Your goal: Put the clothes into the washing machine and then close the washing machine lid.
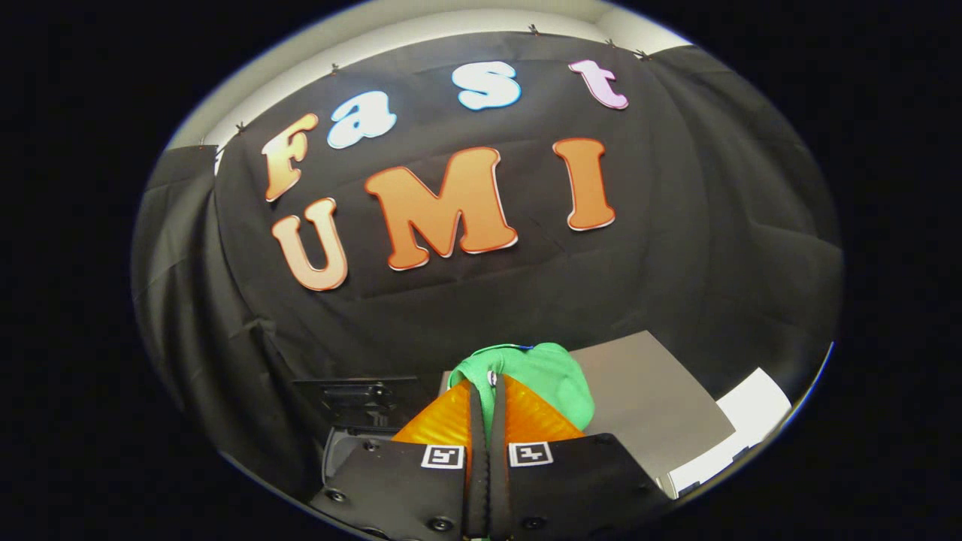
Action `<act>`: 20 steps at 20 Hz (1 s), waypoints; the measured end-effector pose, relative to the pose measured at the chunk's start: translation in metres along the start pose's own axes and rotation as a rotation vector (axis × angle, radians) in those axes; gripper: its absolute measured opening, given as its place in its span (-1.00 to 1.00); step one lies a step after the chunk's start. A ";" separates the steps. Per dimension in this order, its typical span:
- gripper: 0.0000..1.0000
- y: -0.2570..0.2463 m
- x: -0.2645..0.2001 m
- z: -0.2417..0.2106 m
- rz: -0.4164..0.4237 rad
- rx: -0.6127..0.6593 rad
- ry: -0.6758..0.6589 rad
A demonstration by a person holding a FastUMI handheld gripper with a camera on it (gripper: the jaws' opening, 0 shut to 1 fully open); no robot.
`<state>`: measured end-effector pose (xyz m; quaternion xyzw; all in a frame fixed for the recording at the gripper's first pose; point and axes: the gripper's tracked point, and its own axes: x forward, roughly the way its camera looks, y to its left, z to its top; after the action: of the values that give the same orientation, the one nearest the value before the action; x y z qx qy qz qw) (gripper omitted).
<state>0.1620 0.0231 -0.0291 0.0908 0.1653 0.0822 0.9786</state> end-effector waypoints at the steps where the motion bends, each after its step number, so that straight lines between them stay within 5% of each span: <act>1: -0.84 0.013 -0.008 0.005 0.022 0.006 -0.012; 12: -0.84 0.184 -0.026 -0.038 0.263 -0.040 0.032; 20: -0.84 0.272 0.059 -0.156 0.398 0.024 0.222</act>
<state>0.1282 0.3214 -0.1368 0.1238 0.2518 0.2810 0.9178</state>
